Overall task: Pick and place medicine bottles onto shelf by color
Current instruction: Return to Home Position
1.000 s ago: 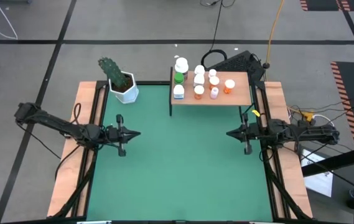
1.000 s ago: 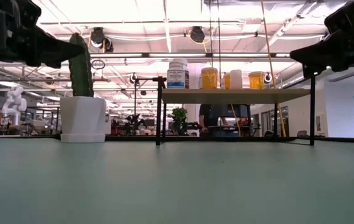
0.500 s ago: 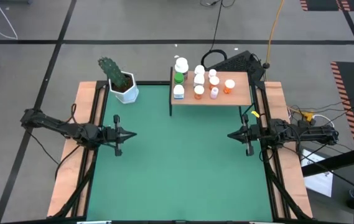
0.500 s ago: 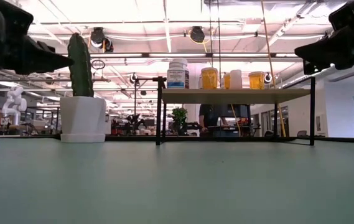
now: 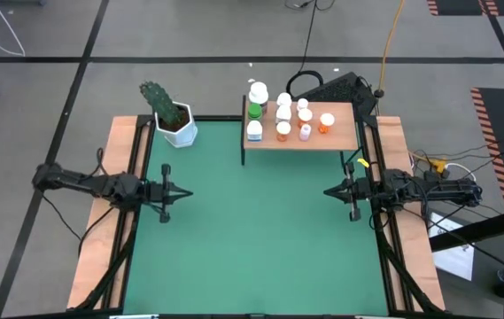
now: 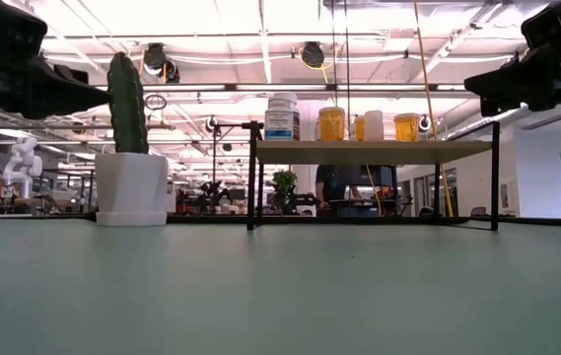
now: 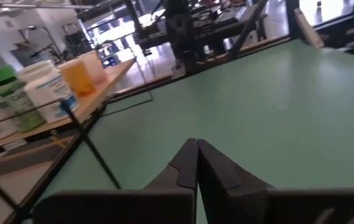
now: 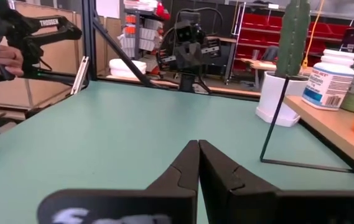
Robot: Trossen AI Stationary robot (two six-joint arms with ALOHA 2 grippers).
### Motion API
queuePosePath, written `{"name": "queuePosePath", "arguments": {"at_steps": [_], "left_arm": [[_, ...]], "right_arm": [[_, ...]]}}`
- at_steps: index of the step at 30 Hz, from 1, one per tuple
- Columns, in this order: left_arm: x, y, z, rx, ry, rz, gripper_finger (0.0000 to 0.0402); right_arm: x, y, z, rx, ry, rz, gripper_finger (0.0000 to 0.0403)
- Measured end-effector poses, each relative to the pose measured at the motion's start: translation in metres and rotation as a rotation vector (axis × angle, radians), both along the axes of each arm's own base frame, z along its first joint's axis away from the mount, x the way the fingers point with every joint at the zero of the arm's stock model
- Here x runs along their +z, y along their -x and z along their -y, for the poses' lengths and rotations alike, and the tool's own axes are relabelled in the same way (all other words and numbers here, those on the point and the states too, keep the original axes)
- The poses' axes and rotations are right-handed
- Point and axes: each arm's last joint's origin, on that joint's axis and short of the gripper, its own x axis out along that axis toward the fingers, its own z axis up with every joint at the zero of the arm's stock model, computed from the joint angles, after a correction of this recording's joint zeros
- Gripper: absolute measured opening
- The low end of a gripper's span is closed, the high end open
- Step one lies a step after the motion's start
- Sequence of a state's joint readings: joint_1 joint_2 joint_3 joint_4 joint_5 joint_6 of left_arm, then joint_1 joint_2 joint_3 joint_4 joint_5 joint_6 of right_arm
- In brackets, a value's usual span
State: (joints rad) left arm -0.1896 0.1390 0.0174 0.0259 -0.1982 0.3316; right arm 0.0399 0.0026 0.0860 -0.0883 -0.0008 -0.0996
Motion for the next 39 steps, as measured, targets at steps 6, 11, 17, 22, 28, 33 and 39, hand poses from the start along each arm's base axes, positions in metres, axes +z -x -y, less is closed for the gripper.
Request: {"name": "queuePosePath", "arguments": {"at_steps": [6,11,17,22,28,33,39], "left_arm": [[-0.001,-0.001,-0.008,0.035,-0.011,-0.017,0.0008],[0.003,0.003,-0.013,0.063,0.013,-0.098,0.0007],[0.002,0.003,-0.014,-0.036,0.055,-0.089,0.0015],[0.002,0.003,-0.016,-0.005,0.116,-0.087,0.0004],[0.003,0.003,-0.017,0.013,0.205,-0.076,0.0030],[0.004,0.003,-0.017,0.007,0.171,-0.062,0.0043],[0.004,0.003,-0.017,0.005,0.155,-0.062,0.0044]], "right_arm": [[0.000,0.000,0.000,0.003,0.043,0.001,0.0003],[-0.001,0.000,0.001,-0.026,0.067,-0.009,0.0004],[0.000,0.000,0.002,-0.072,0.063,0.003,0.0004],[0.002,0.000,0.002,-0.074,0.081,0.028,0.0004],[0.008,-0.001,0.002,-0.080,0.077,0.091,0.0004],[0.010,-0.001,0.002,-0.080,0.075,0.108,0.0004],[0.011,0.000,0.002,-0.079,0.075,0.114,0.0004]]}}
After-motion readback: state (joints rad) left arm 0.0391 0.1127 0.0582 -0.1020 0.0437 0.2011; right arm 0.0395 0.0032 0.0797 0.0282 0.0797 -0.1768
